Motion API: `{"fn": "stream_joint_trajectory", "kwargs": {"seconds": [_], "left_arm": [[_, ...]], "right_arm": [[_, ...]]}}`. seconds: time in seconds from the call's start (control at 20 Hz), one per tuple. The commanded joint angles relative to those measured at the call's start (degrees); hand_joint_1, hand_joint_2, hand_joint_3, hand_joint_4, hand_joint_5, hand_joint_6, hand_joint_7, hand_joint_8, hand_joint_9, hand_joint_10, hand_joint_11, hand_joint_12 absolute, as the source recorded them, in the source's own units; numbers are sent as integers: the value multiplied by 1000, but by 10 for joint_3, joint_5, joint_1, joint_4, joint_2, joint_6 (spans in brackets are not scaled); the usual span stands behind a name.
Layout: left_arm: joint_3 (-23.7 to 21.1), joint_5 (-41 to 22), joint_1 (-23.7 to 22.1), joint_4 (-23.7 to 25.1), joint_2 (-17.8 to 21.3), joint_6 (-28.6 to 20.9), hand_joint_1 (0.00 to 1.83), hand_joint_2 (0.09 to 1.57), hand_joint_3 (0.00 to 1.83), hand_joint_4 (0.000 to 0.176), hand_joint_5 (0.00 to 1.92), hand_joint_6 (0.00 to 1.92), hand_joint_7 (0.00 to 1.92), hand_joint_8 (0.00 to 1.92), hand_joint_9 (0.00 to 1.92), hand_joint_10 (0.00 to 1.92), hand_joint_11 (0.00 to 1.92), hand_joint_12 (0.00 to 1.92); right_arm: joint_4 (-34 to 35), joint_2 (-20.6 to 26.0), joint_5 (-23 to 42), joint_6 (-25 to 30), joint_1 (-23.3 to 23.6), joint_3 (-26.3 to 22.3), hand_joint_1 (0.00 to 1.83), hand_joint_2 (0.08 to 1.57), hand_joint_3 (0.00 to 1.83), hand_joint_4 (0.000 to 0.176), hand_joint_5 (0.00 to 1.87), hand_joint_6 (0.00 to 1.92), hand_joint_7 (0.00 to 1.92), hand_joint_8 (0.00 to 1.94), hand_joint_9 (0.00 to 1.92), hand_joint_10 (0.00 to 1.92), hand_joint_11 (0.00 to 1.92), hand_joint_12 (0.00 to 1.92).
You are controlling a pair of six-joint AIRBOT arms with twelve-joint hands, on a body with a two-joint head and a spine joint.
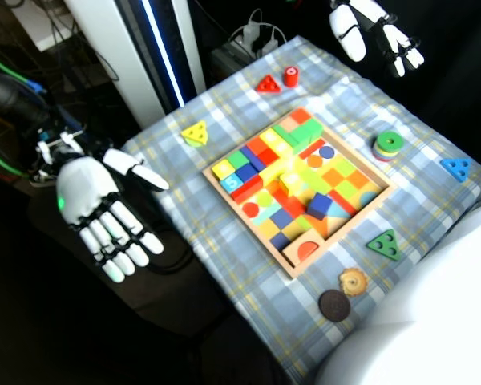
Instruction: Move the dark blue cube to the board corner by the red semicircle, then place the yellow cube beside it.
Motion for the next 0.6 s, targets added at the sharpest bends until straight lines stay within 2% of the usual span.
{"fn": "stream_joint_trajectory", "kwargs": {"seconds": [0.0,0.05,0.1,0.15,0.2,0.25,0.4,0.45,0.55], "left_arm": [[2,-73,-5,25,1,0,262,1421,42,4,273,2,171,0,90,9,0,0],[2,-74,-5,25,0,0,240,1430,34,10,263,0,163,0,75,1,0,0],[2,-74,-6,26,-1,0,297,1432,26,7,266,1,162,0,66,2,0,0],[2,-72,-7,28,0,0,254,1437,22,22,241,1,143,1,65,2,0,0],[2,-71,-8,30,0,0,221,1441,19,26,223,1,139,1,65,1,0,0],[1,-71,-8,31,0,0,167,1441,15,34,215,0,140,1,67,2,0,0],[-1,-69,-12,36,1,0,116,1439,5,26,259,7,203,6,118,13,0,0],[0,-67,-12,36,0,0,130,1437,3,15,275,9,205,4,124,12,0,0],[1,-63,-14,36,0,0,155,1432,0,14,282,7,199,0,121,8,0,0]], "right_arm": [[-12,4,74,5,1,3,0,1337,22,23,309,6,220,2,91,5,0,77],[-14,4,74,5,1,3,0,1323,8,40,301,1,209,2,77,2,0,33],[-17,6,72,5,1,3,0,1302,0,6,283,0,198,0,83,5,18,33],[-22,9,69,5,1,4,0,1298,0,0,293,5,214,7,105,13,49,45],[-30,13,65,6,1,4,0,1301,0,4,289,3,207,3,92,6,39,41],[-41,19,57,6,2,5,0,1297,0,21,290,3,193,0,80,1,27,37],[-109,52,17,17,28,16,0,1280,0,13,257,0,153,0,50,0,0,0],[-144,62,-1,35,42,24,0,1263,0,34,234,0,121,0,9,0,0,0],[-190,72,-27,75,63,45,0,1234,0,46,237,5,125,4,10,4,0,0]]}}
